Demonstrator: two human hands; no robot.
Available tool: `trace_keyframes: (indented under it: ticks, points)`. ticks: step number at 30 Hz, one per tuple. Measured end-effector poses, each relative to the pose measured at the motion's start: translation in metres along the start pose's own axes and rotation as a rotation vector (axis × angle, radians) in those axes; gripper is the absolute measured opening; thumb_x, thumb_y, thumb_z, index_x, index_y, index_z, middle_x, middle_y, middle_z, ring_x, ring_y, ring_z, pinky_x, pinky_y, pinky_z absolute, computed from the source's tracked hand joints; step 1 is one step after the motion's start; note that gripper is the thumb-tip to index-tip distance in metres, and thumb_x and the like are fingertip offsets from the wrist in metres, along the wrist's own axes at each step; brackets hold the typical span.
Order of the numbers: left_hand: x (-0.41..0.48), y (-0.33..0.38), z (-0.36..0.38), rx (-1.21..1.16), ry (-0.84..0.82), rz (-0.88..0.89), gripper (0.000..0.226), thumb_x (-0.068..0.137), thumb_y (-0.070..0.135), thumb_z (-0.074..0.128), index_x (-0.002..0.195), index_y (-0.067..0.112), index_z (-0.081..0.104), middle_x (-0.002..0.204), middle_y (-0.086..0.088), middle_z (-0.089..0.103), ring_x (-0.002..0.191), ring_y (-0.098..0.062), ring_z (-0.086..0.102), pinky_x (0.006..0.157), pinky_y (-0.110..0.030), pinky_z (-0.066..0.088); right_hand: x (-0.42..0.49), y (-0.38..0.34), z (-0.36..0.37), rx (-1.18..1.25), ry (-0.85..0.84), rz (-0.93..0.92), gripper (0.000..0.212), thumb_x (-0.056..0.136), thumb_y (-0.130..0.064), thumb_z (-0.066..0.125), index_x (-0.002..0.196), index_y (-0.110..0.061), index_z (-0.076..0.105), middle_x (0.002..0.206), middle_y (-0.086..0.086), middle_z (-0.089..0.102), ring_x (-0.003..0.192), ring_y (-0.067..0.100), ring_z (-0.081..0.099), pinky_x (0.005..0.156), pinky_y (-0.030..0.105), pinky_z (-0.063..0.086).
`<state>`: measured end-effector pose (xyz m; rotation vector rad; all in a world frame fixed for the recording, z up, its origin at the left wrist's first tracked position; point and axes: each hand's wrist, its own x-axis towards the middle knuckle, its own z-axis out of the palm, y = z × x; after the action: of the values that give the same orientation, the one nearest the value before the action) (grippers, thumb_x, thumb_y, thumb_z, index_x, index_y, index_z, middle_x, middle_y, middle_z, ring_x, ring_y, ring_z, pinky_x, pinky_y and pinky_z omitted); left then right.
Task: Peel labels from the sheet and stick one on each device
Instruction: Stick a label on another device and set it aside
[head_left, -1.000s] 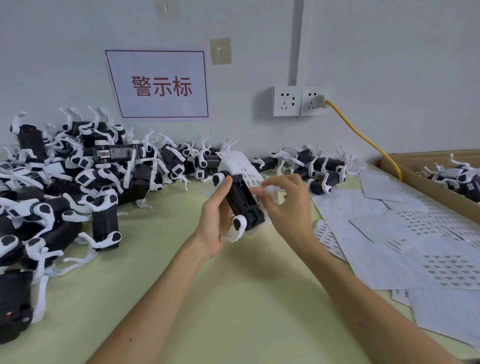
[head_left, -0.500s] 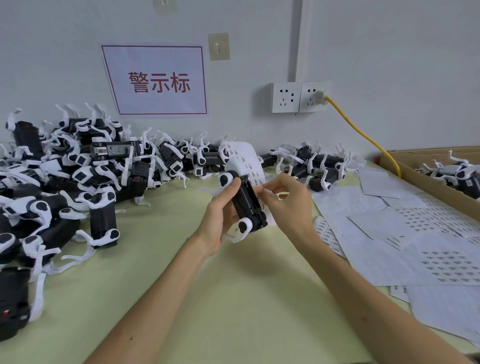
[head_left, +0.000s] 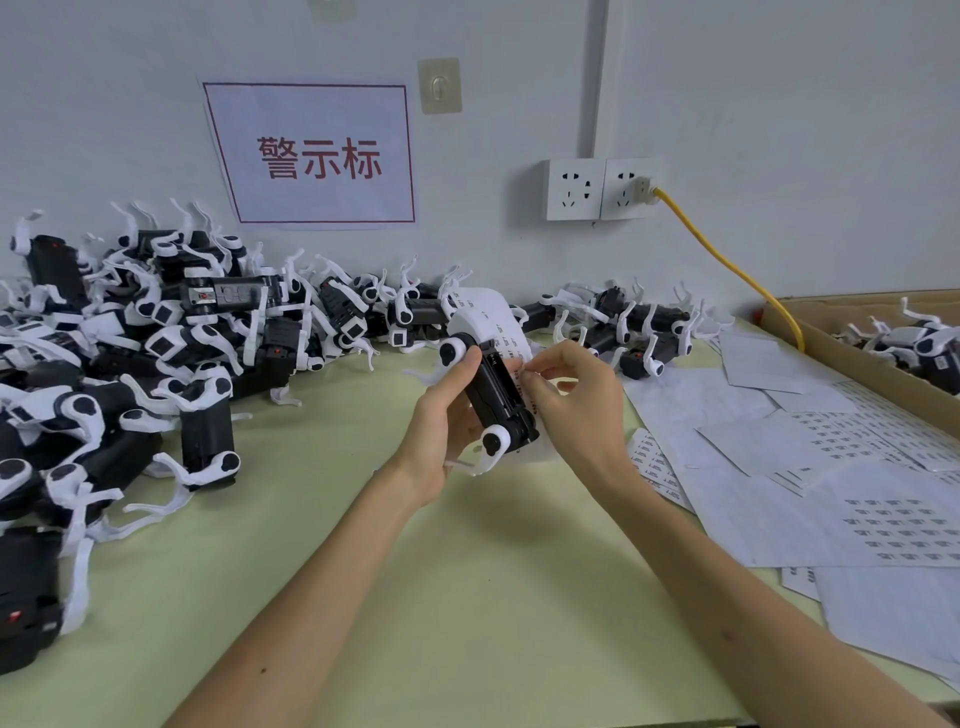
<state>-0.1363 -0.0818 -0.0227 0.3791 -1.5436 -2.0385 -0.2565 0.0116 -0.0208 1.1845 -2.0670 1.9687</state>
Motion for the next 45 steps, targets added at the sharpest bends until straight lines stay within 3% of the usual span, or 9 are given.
trace_keyframes:
  ticks: [16,21,26,30,32,35,37,42,45]
  points:
    - [0.002,0.001,-0.001,0.089,0.115,-0.051,0.066,0.090,0.069,0.052,0.121,0.015,0.075,0.126,-0.011,0.072,0.124,-0.033,0.065,0.113,-0.052,0.043,-0.004,-0.002,0.004,-0.056,0.007,-0.044,0.013,0.082,-0.004,0.070,0.081,-0.018,0.070,0.085,-0.010,0.070,0.091,0.002,0.062,0.076,0.002,0.036]
    - [0.004,0.000,-0.002,0.176,0.238,-0.244,0.062,0.093,0.075,0.043,0.101,0.023,0.076,0.106,-0.004,0.078,0.095,-0.021,0.073,0.082,-0.035,0.052,-0.004,-0.004,0.001,0.047,0.033,-0.051,0.015,0.082,0.000,0.070,0.083,-0.016,0.070,0.076,-0.010,0.072,0.077,0.003,0.066,0.074,0.008,0.044]
    - [0.008,-0.001,-0.004,0.352,0.438,-0.186,0.060,0.093,0.073,0.046,0.096,0.019,0.071,0.086,0.004,0.077,0.082,-0.015,0.072,0.073,-0.031,0.051,-0.002,-0.005,-0.002,0.221,-0.043,0.140,0.036,0.083,-0.005,0.077,0.108,-0.026,0.061,0.077,-0.006,0.076,0.077,0.014,0.070,0.071,0.021,0.052]
    - [0.010,-0.003,-0.010,0.605,0.593,0.006,0.056,0.097,0.066,0.049,0.113,0.018,0.072,0.124,-0.009,0.065,0.120,-0.026,0.059,0.106,-0.046,0.046,0.000,-0.005,-0.003,0.322,-0.082,0.238,0.035,0.085,-0.004,0.075,0.110,-0.026,0.063,0.079,-0.004,0.077,0.077,0.003,0.070,0.070,0.016,0.046]
    - [0.009,-0.001,-0.012,0.655,0.669,0.116,0.055,0.098,0.062,0.052,0.108,0.013,0.072,0.120,-0.012,0.063,0.118,-0.026,0.057,0.105,-0.043,0.046,0.001,-0.007,-0.004,0.398,-0.100,0.306,0.036,0.082,-0.003,0.069,0.112,-0.023,0.065,0.083,-0.001,0.078,0.079,0.006,0.071,0.078,0.024,0.048]
    - [0.007,0.007,-0.011,0.235,0.598,0.114,0.046,0.094,0.058,0.062,0.092,0.013,0.070,0.077,0.005,0.068,0.070,-0.010,0.061,0.063,-0.020,0.049,0.003,-0.008,-0.006,0.546,-0.168,0.416,0.029,0.090,-0.007,0.063,0.116,-0.020,0.064,0.092,0.005,0.079,0.079,0.014,0.072,0.084,0.031,0.048]
    - [0.008,0.010,-0.011,0.023,0.528,0.018,0.041,0.093,0.060,0.064,0.100,0.020,0.069,0.074,0.008,0.066,0.061,-0.009,0.060,0.050,-0.020,0.042,0.004,-0.008,-0.007,0.603,-0.219,0.456,0.027,0.096,-0.009,0.059,0.120,-0.020,0.064,0.099,0.006,0.079,0.083,0.016,0.073,0.086,0.033,0.048]
    - [0.007,0.009,-0.008,-0.147,0.300,0.052,0.041,0.085,0.057,0.067,0.094,0.018,0.075,0.084,0.001,0.075,0.072,-0.012,0.072,0.066,-0.023,0.058,0.001,-0.007,-0.003,0.463,-0.319,0.380,0.072,0.071,-0.036,0.082,0.137,-0.030,0.054,0.125,-0.007,0.070,0.111,0.011,0.069,0.098,0.035,0.050]
    - [0.006,0.010,-0.007,-0.162,0.189,0.045,0.044,0.083,0.061,0.062,0.092,0.023,0.082,0.101,-0.003,0.077,0.093,-0.018,0.074,0.080,-0.030,0.060,-0.004,-0.007,0.003,0.410,-0.379,0.331,0.096,0.062,-0.046,0.086,0.147,-0.036,0.042,0.137,-0.012,0.058,0.107,0.000,0.068,0.106,0.037,0.047]
